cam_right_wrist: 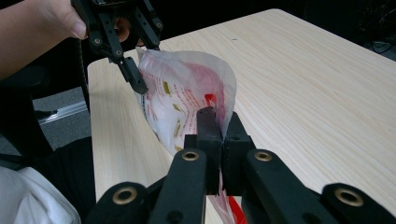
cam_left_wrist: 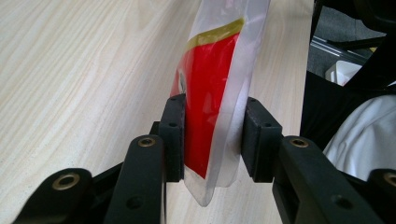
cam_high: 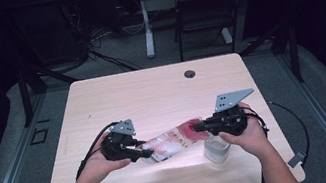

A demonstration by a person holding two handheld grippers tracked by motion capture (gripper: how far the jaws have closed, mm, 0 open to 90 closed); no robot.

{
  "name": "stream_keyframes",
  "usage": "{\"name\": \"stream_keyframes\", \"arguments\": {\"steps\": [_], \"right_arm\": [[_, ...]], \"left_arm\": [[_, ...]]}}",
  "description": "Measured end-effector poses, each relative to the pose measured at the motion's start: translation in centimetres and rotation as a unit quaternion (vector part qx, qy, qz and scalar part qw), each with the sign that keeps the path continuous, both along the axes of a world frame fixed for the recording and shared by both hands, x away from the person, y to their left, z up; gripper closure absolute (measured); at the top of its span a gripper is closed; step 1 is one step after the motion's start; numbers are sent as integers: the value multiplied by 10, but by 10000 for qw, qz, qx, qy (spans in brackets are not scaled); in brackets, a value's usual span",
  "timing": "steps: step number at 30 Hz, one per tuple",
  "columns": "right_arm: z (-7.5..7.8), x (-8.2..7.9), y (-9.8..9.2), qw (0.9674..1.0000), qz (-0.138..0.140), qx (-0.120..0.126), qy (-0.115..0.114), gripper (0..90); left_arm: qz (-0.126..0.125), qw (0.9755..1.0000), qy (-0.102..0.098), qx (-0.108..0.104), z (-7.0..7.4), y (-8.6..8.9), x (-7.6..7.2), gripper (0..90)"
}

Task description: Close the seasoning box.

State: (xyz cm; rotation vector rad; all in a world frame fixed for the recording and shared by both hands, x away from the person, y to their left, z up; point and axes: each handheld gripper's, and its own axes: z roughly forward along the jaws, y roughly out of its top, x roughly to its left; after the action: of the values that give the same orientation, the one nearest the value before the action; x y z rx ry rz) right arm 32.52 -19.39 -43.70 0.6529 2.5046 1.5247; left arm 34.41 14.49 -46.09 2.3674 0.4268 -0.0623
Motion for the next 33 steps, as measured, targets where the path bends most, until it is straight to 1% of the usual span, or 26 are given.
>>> {"name": "stream_keyframes", "arguments": {"steps": [2,3,6,7,8,9,10,11,12,13,14,15,16,18,20,21,23,24,26,27,28,32,33], "right_arm": [[0,0,0,10000,-4,-5,-2,889],[0,0,0,10000,-6,-11,-6,889],[0,0,-1,10000,-16,-28,-15,887],[0,0,-1,10000,-19,-32,-12,888],[1,0,-1,10000,-25,-42,-17,887],[1,-1,-2,10000,-31,-67,-26,887],[1,-1,-2,10000,-33,-84,-35,887],[1,-1,-2,9999,-39,-92,-38,887],[1,-2,-3,9999,-52,-82,-36,887],[1,-1,-3,9999,-52,-75,-40,887],[1,-1,-4,10000,-59,-70,-39,887],[1,-1,-4,9999,-62,-74,-33,886],[1,-1,-5,10000,-70,-63,-31,886],[1,-1,-6,9999,-87,-59,-18,886],[2,-1,-7,9999,-108,-82,-17,886],[2,-1,-8,9999,-107,-71,-10,886],[2,-1,-9,9999,-119,-52,-1,886],[1,-1,-9,9999,-116,-39,-4,886],[1,-1,-10,9999,-127,-33,5,886],[1,-1,-10,9999,-125,-32,7,886],[1,-1,-11,9999,-122,-32,10,886],[1,-1,-12,9999,-136,5,39,885],[1,-1,-13,9999,-143,9,46,885]], "left_arm": [[-2,10000,-1,4,1,0,0,653],[-22,10000,27,-68,1,0,0,653],[14,10000,-11,23,3,-1,0,653],[-13,10000,2,0,4,-1,0,654],[5,10000,-26,61,5,-1,0,654],[5,10000,-26,60,6,-2,0,654],[-22,10000,-6,10,7,-2,0,654],[0,10000,-39,82,9,-2,0,655],[-42,10000,-26,9,9,-2,1,655],[-28,10000,-18,-1,10,-2,0,655],[-7,10000,-50,72,12,-2,0,656],[-38,10000,-30,-4,12,-3,1,656],[-19,10000,-50,39,14,-3,1,656],[-32,10000,-40,-10,17,-4,1,657],[-30,10000,-53,-7,20,-4,2,658],[-45,10000,-68,39,21,-4,2,658],[-48,10000,-64,25,23,-5,3,659],[-29,9999,-75,65,24,-6,2,659],[-58,9999,-78,34,25,-6,3,661],[-26,9999,-76,102,27,-7,3,661],[-38,10000,-57,55,28,-7,3,662],[-44,10000,-63,39,31,-8,4,664],[-25,9999,-81,126,33,-8,4,665]]}}
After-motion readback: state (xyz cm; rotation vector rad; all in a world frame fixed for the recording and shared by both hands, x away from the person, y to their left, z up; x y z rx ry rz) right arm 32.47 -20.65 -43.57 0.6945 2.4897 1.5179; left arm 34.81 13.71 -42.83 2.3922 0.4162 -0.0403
